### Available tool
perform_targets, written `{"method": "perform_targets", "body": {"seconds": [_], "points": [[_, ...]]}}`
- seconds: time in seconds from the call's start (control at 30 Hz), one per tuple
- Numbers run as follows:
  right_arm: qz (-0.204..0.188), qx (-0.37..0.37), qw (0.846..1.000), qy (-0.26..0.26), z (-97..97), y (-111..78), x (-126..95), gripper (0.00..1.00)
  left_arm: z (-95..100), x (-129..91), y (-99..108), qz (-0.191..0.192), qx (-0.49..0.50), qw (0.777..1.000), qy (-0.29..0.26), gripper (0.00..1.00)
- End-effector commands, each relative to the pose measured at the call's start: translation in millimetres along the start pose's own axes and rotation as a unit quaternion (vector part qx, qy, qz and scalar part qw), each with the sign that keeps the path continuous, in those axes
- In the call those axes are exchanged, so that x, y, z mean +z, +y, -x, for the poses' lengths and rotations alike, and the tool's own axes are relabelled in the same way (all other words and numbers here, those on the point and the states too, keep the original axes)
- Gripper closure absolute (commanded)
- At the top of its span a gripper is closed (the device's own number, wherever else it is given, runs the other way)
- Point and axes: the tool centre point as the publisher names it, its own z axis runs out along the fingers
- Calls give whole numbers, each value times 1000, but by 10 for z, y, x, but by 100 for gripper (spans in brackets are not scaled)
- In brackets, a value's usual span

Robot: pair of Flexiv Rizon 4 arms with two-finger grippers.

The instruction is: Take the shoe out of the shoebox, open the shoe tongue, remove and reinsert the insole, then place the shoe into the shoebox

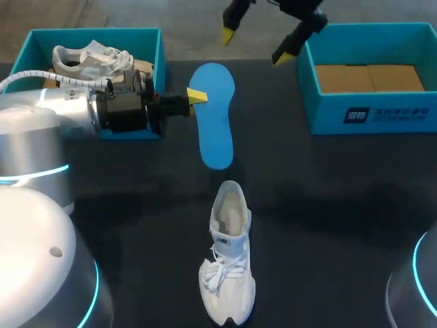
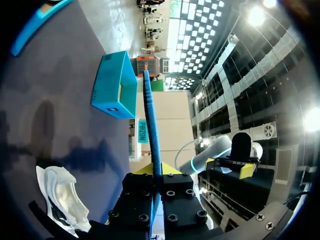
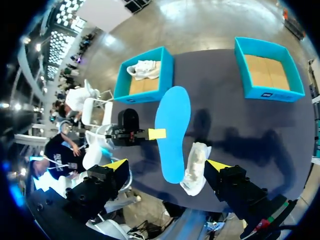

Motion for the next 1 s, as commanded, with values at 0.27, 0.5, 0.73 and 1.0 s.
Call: {"method": "perform_targets", "body": {"seconds": [0.27,0.5,0.73,1.0], "points": [[2,4,928,373,108,17,110,0,-2,-10,11,0,0,1000,-2,100],[-3,17,918,396,169,22,185,0,-2,-10,11,0,0,1000,-2,100],[0,24,909,416,233,-8,269,0,-2,-10,11,0,0,1000,-2,100],[-3,41,902,430,326,-43,386,0,-2,-10,11,0,0,1000,-2,100]]}}
